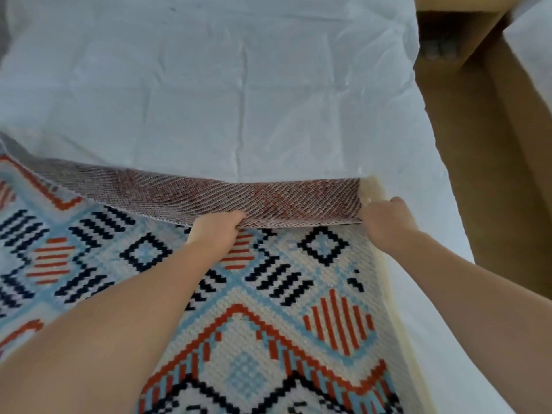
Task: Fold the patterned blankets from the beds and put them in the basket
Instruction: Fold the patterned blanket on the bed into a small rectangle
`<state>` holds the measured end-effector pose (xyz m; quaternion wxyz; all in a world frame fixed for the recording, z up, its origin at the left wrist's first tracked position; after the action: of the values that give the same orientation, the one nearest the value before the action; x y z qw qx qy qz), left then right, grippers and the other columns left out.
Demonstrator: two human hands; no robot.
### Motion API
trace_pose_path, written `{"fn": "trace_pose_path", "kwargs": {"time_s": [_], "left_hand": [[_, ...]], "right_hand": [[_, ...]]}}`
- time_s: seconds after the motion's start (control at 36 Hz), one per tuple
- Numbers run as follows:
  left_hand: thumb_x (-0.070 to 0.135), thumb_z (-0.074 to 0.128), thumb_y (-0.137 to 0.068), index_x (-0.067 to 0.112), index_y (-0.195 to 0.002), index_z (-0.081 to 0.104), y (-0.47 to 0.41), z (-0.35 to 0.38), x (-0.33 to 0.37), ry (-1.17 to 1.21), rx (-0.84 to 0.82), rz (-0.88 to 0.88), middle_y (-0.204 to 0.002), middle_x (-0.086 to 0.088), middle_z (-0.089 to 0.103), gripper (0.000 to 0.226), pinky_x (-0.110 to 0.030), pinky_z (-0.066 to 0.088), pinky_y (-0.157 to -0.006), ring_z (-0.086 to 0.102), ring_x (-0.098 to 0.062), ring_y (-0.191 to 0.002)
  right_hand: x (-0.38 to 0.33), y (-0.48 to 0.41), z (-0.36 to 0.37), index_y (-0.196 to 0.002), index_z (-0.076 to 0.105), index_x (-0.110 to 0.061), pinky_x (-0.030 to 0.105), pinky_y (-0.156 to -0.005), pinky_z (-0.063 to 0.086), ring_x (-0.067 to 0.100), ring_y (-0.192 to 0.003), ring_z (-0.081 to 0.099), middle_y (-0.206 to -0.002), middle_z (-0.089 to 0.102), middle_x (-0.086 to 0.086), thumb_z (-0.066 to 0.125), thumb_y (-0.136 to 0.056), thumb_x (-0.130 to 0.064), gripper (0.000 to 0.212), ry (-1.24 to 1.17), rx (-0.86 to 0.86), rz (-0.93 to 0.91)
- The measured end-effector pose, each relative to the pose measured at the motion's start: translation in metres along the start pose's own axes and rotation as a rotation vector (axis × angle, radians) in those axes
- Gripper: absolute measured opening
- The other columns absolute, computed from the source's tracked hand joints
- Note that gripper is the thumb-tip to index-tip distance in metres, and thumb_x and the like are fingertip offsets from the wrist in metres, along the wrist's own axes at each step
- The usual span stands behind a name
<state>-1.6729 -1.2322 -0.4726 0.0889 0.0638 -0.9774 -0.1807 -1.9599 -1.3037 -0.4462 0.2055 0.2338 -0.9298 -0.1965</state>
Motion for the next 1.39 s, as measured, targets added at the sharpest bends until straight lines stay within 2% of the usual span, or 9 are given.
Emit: {"fn": "trace_pose_path", "kwargs": {"time_s": [0.08, 0.25, 0.44, 0.56, 0.67, 0.86, 1.06, 1.17, 1.39], "left_hand": [[0.013, 0.042, -0.096, 0.027, -0.126, 0.053, 0.029, -0.003, 0.007, 0.009, -0.022, -0.018, -0.103, -0.001, 0.069, 0.035, -0.029, 0.046, -0.067, 0.063, -0.02, -0.085], [0.015, 0.038, -0.1, 0.026, -0.139, 0.046, 0.086, -0.004, 0.02, 0.02, -0.067, -0.042, -0.119, -0.006, 0.066, 0.042, -0.028, 0.044, -0.07, 0.063, -0.024, -0.096], [0.021, 0.034, -0.102, 0.027, -0.145, 0.039, 0.14, 0.011, 0.023, -0.013, -0.15, -0.049, -0.132, -0.003, 0.059, 0.043, -0.026, 0.039, -0.059, 0.063, -0.021, -0.097], [0.022, 0.034, -0.102, 0.024, -0.142, 0.04, 0.165, 0.024, 0.027, -0.1, -0.186, 0.015, -0.125, -0.003, 0.063, 0.04, -0.036, 0.052, -0.074, 0.063, -0.024, -0.101], [0.019, 0.033, -0.102, 0.023, -0.145, 0.037, 0.194, 0.034, 0.034, -0.078, -0.196, 0.057, -0.124, -0.005, 0.064, 0.043, -0.04, 0.053, -0.081, 0.063, -0.025, -0.1], [0.013, 0.037, -0.1, 0.022, -0.143, 0.04, 0.234, 0.052, 0.045, -0.045, -0.162, 0.074, -0.096, -0.008, 0.071, 0.045, -0.04, 0.055, -0.071, 0.066, -0.027, -0.079], [0.015, 0.034, -0.101, 0.021, -0.144, 0.04, 0.262, 0.073, 0.057, -0.048, -0.146, 0.052, -0.108, -0.005, 0.07, 0.043, -0.033, 0.048, -0.063, 0.064, -0.025, -0.083], [0.012, 0.034, -0.101, 0.023, -0.144, 0.04, 0.28, 0.085, 0.063, -0.029, -0.157, -0.004, -0.104, -0.005, 0.071, 0.045, -0.039, 0.054, -0.067, 0.065, -0.025, -0.079], [0.007, 0.041, -0.096, 0.022, -0.134, 0.049, 0.3, 0.122, 0.075, -0.073, -0.152, 0.037, -0.111, -0.004, 0.069, 0.041, -0.042, 0.056, -0.071, 0.067, -0.025, -0.087]], "right_hand": [[-0.001, 0.022, 0.006, -0.098, 0.062, -0.023, 0.029, -0.08, 0.038, 0.019, -0.085, 0.062, -0.092, 0.064, -0.004, 0.045, -0.086, -0.003, 0.029, -0.033, 0.013, -0.037], [-0.007, 0.068, 0.014, -0.107, 0.063, -0.022, 0.031, -0.082, 0.045, 0.022, -0.091, 0.063, -0.099, 0.064, -0.001, 0.043, -0.089, -0.002, 0.034, -0.026, 0.018, -0.118], [-0.004, 0.119, 0.028, -0.116, 0.063, -0.011, 0.032, -0.083, 0.049, 0.026, -0.099, 0.062, -0.109, 0.063, 0.006, 0.041, -0.091, -0.001, 0.035, -0.079, 0.001, -0.052], [-0.006, 0.151, 0.04, -0.115, 0.063, -0.016, 0.029, -0.079, 0.046, 0.024, -0.102, 0.059, -0.11, 0.057, 0.003, 0.04, -0.093, -0.004, 0.034, -0.075, 0.001, -0.039], [-0.011, 0.18, 0.054, -0.116, 0.062, -0.016, 0.029, -0.072, 0.042, 0.023, -0.099, 0.057, -0.108, 0.054, 0.004, 0.038, -0.093, -0.003, 0.035, -0.057, 0.025, -0.049], [-0.018, 0.22, 0.076, -0.117, 0.061, -0.017, 0.03, -0.075, 0.046, 0.021, -0.099, 0.053, -0.108, 0.053, 0.003, 0.04, -0.093, -0.004, 0.034, -0.067, 0.029, -0.072], [-0.017, 0.245, 0.097, -0.114, 0.06, -0.014, 0.033, -0.075, 0.05, 0.021, -0.094, 0.05, -0.104, 0.051, 0.004, 0.04, -0.09, 0.0, 0.035, -0.052, 0.011, -0.129], [-0.017, 0.26, 0.106, -0.117, 0.058, -0.016, 0.03, -0.074, 0.048, 0.021, -0.097, 0.049, -0.107, 0.051, 0.003, 0.041, -0.089, 0.0, 0.036, -0.018, 0.017, -0.176], [-0.026, 0.282, 0.134, -0.119, 0.056, -0.017, 0.025, -0.074, 0.04, 0.018, -0.101, 0.047, -0.113, 0.05, 0.001, 0.042, -0.091, -0.003, 0.035, 0.003, -0.008, -0.202]]}}
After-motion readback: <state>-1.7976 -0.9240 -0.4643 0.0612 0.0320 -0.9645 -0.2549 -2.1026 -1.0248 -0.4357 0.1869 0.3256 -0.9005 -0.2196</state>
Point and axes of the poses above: each hand's wrist, its own y-axis away from the middle knuckle, its own z-axis out of the palm, x = y × z, the point moved 9 cm from there along -y, towards the middle knuckle
